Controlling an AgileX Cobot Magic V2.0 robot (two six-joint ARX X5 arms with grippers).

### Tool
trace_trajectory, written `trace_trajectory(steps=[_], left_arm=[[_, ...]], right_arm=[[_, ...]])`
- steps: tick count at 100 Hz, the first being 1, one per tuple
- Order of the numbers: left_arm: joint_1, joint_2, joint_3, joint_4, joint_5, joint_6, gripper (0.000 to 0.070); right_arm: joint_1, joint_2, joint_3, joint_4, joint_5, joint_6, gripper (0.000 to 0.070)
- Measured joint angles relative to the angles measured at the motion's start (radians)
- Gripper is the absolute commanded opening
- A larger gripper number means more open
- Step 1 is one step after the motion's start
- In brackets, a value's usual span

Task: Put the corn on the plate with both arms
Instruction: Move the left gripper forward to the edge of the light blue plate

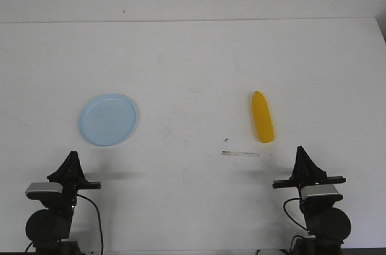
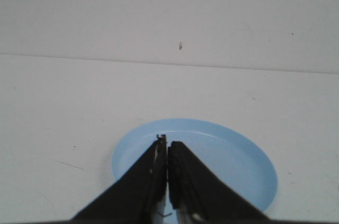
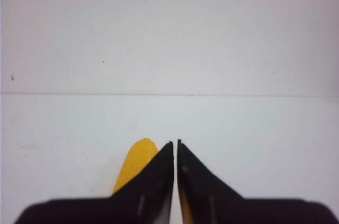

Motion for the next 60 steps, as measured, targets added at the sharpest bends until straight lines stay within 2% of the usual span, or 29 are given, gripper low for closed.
trace_trajectory(steps=[60], left_arm=[[0.000,0.003,0.034,0.031,0.000,0.000,0.0001]], right_arm=[[0.000,0.000,0.000,0.000,0.000,0.000,0.0014]])
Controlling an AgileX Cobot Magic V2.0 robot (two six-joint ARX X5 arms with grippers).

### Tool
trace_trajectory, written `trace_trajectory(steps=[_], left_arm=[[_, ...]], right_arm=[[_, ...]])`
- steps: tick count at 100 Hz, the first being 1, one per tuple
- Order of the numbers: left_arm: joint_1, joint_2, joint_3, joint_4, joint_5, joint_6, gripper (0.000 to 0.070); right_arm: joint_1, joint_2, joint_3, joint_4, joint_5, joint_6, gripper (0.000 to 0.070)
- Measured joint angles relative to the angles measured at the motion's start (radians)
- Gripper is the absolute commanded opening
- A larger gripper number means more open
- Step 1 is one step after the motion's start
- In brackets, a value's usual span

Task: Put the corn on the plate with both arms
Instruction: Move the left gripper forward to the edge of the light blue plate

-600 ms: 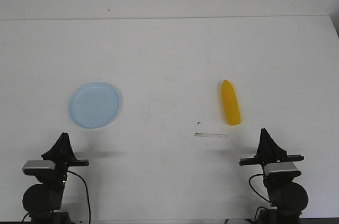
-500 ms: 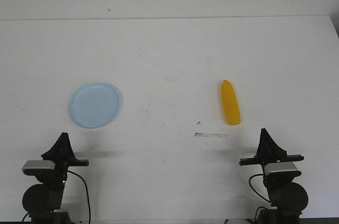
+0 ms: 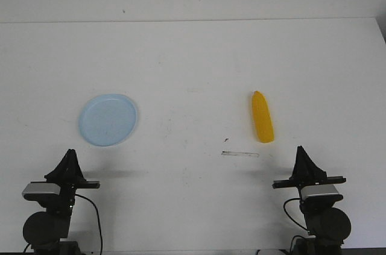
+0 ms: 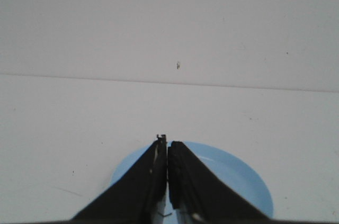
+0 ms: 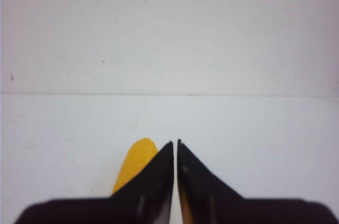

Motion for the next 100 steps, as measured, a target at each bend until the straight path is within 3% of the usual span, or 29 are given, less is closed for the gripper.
trace_trajectory(steps=[25,72,86,100], left_arm=[[0.000,0.098,0.150,-0.113,0.000,0.000,0.0001],[0.000,0.549,0.503,-0.328,0.000,-0.050,0.0002],[0.000,0.667,0.564,-0.335,0.000,-0.057,0.0002],[0.006,0.759,0.600,-0.334,0.000,-0.115,0.0002]], right_arm=[[0.000,0.000,0.000,0.000,0.000,0.000,0.0015],[0.000,0.000,0.000,0.000,0.000,0.000,0.0014],[0.000,0.000,0.000,0.000,0.000,0.000,0.0014],[0.000,0.000,0.000,0.000,0.000,0.000,0.0015]])
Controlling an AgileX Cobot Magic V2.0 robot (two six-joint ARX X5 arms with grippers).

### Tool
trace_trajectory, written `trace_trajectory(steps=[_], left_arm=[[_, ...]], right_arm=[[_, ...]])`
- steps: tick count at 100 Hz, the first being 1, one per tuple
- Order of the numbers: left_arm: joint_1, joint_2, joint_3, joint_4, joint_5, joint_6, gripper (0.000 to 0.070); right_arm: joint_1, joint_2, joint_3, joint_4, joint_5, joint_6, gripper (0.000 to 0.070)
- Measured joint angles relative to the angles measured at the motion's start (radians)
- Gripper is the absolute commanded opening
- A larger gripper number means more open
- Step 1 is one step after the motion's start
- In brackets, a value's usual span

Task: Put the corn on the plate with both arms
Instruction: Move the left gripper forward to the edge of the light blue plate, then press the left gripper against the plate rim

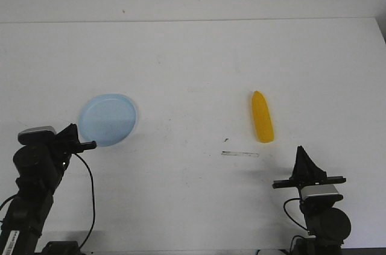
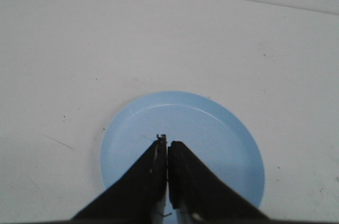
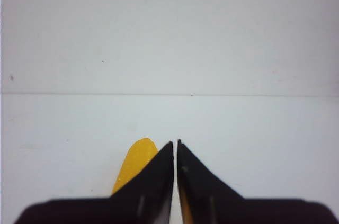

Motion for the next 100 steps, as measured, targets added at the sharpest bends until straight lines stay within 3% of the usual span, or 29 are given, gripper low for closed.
trace_trajectory(steps=[31,57,67,94,100], left_arm=[[0.029,0.201,0.101,-0.027,0.012,-0.062,0.0001],[0.165,0.386,0.246,-0.180,0.291,-0.068,0.0001],[0.219,0.468,0.295,-0.221,0.358,-0.069,0.0001],[0.311,0.705,0.447,-0.407,0.372,-0.069,0.0004],[0.313,0.747,0.468,-0.435,0.372,-0.069,0.0030]], right_arm=[[0.000,0.000,0.000,0.000,0.000,0.000,0.0015],[0.000,0.000,0.000,0.000,0.000,0.000,0.0015],[0.000,0.000,0.000,0.000,0.000,0.000,0.0015],[0.000,0.000,0.000,0.000,0.000,0.000,0.0015],[0.000,0.000,0.000,0.000,0.000,0.000,0.0015]])
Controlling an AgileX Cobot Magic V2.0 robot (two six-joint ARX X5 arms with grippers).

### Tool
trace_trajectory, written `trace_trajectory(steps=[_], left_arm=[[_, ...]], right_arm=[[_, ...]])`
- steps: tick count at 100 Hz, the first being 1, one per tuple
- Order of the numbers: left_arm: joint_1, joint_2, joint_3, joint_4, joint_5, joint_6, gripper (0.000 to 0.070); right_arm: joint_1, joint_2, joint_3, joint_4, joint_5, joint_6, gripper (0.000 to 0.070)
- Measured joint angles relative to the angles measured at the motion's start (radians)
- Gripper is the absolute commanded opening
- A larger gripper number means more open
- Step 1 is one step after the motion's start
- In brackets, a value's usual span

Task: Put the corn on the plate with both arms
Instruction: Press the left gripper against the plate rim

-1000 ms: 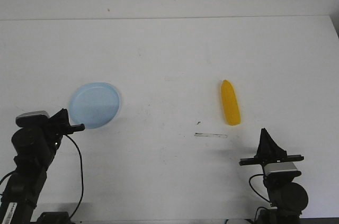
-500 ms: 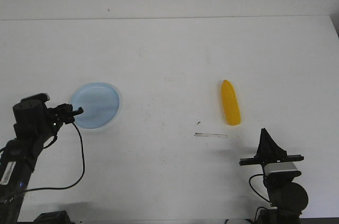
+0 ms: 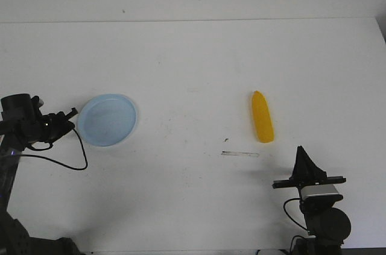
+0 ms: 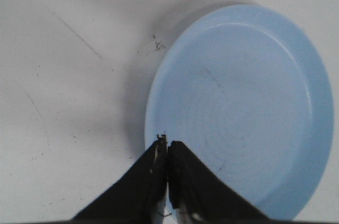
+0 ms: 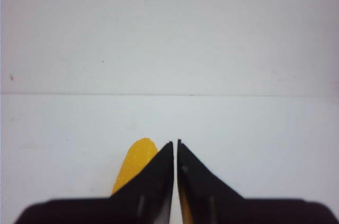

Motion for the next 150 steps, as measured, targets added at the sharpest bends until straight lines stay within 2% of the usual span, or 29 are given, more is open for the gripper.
trace_trajectory(steps=[13,26,38,78,94,118,122,132,144,147,150], left_arm=[[-0.002,0.072,0.006,-0.021,0.001,-0.011,0.0210],[-0.002,0.115,0.006,-0.039,0.001,-0.023,0.0271],[-0.002,0.127,0.006,-0.052,0.002,-0.024,0.0377],[-0.009,0.136,0.006,-0.032,0.028,-0.023,0.0367],[-0.028,0.156,0.006,-0.006,0.090,-0.023,0.0362],[-0.044,0.166,0.009,-0.002,0.104,-0.023,0.0357],[-0.046,0.169,0.012,-0.002,0.105,-0.023,0.0337],[-0.049,0.173,0.013,0.002,0.103,-0.023,0.0198],[-0.051,0.181,0.013,0.002,0.102,-0.023,0.0180],[-0.051,0.182,0.013,0.002,0.101,-0.023,0.0152],[-0.051,0.182,0.013,0.001,0.100,-0.023,0.0095]], right_arm=[[0.000,0.000,0.000,0.000,0.000,0.000,0.0015],[0.000,0.000,0.000,0.000,0.000,0.000,0.0015],[0.000,0.000,0.000,0.000,0.000,0.000,0.0014],[0.000,0.000,0.000,0.000,0.000,0.000,0.0015],[0.000,0.000,0.000,0.000,0.000,0.000,0.0015],[0.000,0.000,0.000,0.000,0.000,0.000,0.0015],[0.000,0.000,0.000,0.000,0.000,0.000,0.0015],[0.000,0.000,0.000,0.000,0.000,0.000,0.0015],[0.000,0.000,0.000,0.000,0.000,0.000,0.0015],[0.000,0.000,0.000,0.000,0.000,0.000,0.0015],[0.000,0.000,0.000,0.000,0.000,0.000,0.0015]])
